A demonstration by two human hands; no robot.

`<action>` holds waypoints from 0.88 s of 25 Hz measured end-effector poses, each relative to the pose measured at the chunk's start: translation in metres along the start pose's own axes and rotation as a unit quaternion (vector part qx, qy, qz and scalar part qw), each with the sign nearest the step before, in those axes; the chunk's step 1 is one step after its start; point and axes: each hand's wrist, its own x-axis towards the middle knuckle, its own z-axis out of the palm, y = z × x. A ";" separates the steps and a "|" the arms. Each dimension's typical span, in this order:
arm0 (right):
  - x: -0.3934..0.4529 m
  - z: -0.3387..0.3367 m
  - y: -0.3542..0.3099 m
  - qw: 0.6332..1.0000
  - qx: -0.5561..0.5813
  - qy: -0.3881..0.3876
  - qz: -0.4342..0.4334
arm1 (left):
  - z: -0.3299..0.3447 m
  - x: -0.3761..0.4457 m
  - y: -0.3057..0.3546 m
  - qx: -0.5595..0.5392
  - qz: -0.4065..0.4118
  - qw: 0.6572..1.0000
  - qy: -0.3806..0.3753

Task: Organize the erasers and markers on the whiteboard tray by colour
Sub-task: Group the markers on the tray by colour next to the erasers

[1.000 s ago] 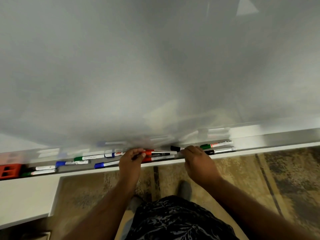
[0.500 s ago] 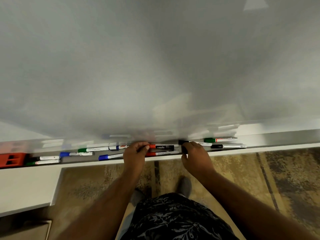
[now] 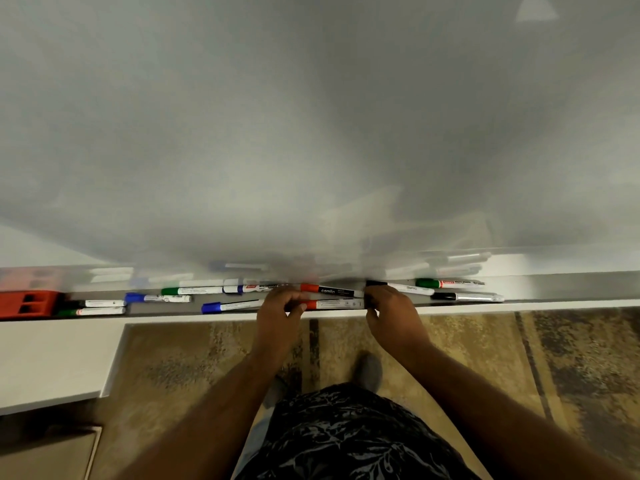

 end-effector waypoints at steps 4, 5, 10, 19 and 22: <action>0.000 0.008 -0.006 0.999 0.032 0.008 0.004 | 0.003 -0.001 0.001 0.019 0.000 0.999 0.027; 0.001 0.009 -0.007 1.000 0.030 0.006 0.002 | 0.003 -0.001 0.002 0.023 -0.004 0.999 0.029; 0.008 0.007 -0.007 0.999 0.042 0.027 0.021 | 0.009 0.001 0.010 0.031 -0.038 0.998 0.040; 0.003 0.018 -0.009 0.994 0.101 -0.003 0.043 | 0.027 -0.002 0.017 0.066 -0.045 0.997 0.007; 0.000 0.008 0.002 0.997 0.079 -0.009 0.025 | 0.026 -0.006 0.018 0.063 -0.050 0.997 0.011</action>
